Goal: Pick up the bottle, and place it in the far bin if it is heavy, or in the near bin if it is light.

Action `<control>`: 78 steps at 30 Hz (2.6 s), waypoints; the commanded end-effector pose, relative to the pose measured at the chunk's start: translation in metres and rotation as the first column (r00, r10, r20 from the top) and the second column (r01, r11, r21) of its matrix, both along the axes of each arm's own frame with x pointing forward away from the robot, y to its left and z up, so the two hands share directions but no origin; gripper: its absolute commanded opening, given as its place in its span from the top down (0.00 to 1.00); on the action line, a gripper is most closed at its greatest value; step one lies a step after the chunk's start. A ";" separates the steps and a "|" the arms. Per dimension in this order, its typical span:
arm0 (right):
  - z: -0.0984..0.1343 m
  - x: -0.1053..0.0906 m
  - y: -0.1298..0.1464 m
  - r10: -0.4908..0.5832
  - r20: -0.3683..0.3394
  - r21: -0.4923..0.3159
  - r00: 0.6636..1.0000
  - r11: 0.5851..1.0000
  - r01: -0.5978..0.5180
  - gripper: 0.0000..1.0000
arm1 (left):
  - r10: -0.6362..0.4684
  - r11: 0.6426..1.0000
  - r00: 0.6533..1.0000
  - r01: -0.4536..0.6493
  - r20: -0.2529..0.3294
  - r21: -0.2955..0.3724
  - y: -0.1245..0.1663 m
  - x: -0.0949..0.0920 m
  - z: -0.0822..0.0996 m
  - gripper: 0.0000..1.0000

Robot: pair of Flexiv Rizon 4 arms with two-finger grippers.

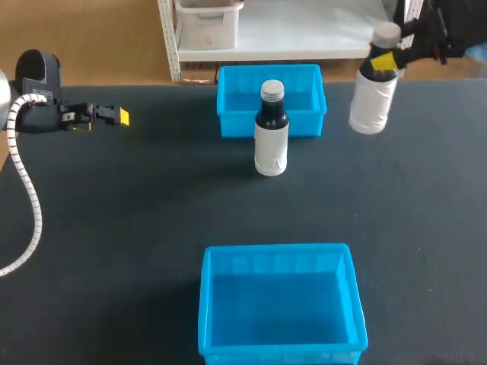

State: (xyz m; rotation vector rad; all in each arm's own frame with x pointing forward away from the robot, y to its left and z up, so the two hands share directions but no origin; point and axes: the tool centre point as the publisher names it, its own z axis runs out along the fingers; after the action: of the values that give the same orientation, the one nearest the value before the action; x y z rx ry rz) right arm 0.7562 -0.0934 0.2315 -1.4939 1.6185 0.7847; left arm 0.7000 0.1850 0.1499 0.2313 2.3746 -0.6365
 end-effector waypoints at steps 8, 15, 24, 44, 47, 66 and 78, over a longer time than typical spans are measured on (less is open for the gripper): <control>0.014 0.062 0.043 0.031 0.008 -0.017 0.999 0.999 -0.031 1.00 | 0.000 1.000 1.000 0.000 0.000 0.000 0.000 0.000 0.000 0.00; 0.014 0.086 0.065 0.047 0.013 -0.013 0.999 0.999 -0.046 1.00 | 0.000 1.000 1.000 0.000 0.000 0.000 0.000 0.000 0.000 0.00; 0.011 0.111 0.090 0.073 0.014 -0.009 0.997 0.997 -0.073 1.00 | 0.000 1.000 1.000 0.000 0.000 0.000 0.000 0.000 0.000 0.00; 0.000 0.141 0.166 0.161 -0.001 0.004 0.987 0.987 -0.161 1.00 | 0.000 1.000 1.000 0.000 0.000 0.000 0.000 0.000 0.000 0.00; -0.003 0.143 0.176 0.171 -0.006 0.004 0.985 0.985 -0.171 1.00 | 0.000 1.000 1.000 0.000 0.000 0.000 0.000 0.000 0.000 0.00; -0.025 0.153 0.217 0.202 -0.033 0.018 0.979 0.979 -0.202 1.00 | 0.000 1.000 1.000 0.000 0.000 0.000 0.000 0.000 0.000 0.00; -0.040 0.154 0.228 0.210 -0.059 0.024 0.976 0.978 -0.209 1.00 | 0.000 1.000 1.000 0.000 0.000 0.000 0.000 0.000 0.000 0.00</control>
State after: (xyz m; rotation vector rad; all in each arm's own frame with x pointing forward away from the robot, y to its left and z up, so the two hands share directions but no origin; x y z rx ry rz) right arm 0.8973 0.1291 0.1909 -1.5099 1.5522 0.7767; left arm 0.7000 0.1850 0.1499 0.2313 2.3746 -0.6365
